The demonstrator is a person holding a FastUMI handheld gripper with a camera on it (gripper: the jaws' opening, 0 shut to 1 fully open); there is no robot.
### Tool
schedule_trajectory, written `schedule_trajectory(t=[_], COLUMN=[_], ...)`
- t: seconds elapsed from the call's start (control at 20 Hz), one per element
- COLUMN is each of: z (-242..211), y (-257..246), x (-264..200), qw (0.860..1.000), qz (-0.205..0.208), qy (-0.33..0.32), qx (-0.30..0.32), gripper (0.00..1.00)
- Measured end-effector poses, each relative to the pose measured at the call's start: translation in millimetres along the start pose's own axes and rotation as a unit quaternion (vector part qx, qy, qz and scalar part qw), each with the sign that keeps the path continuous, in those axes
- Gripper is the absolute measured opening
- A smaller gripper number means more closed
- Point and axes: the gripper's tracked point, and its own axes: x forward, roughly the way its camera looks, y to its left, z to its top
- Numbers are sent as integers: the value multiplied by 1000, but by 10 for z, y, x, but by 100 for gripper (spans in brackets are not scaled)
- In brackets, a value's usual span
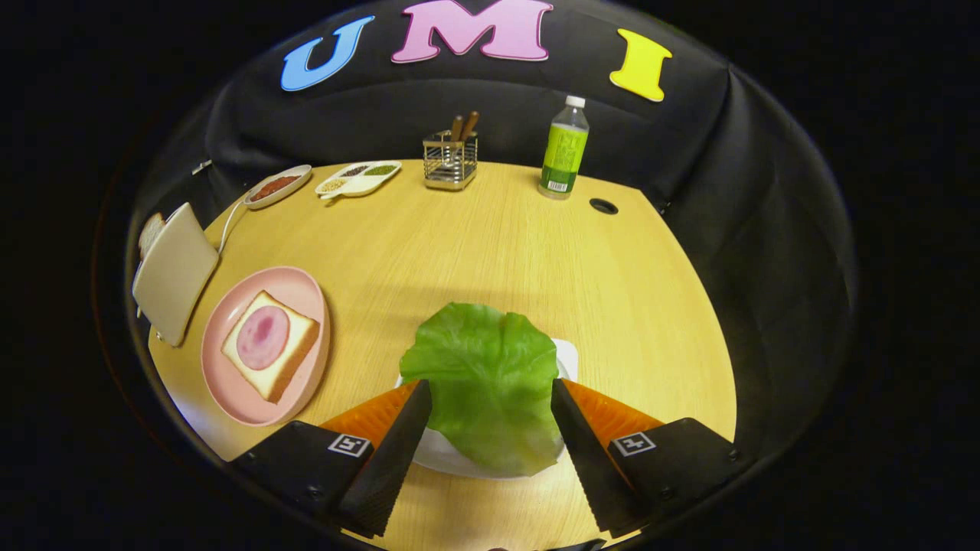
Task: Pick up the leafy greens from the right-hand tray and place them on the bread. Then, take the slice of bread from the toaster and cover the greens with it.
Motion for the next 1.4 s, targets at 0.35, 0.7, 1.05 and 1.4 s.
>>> schedule_trajectory(t=[0.35, 0.7, 1.05, 1.4], z=[-93, -102, -96, -96], y=[22, 67, 87, 143], x=[178, 197, 185, 138], qw=[999, 999, 999, 997], qz=[24, 38, 39, 58], qy=[23, 23, 33, 43], qx=[1, 11, 15, 25], gripper=[90, 66, 30, 6])
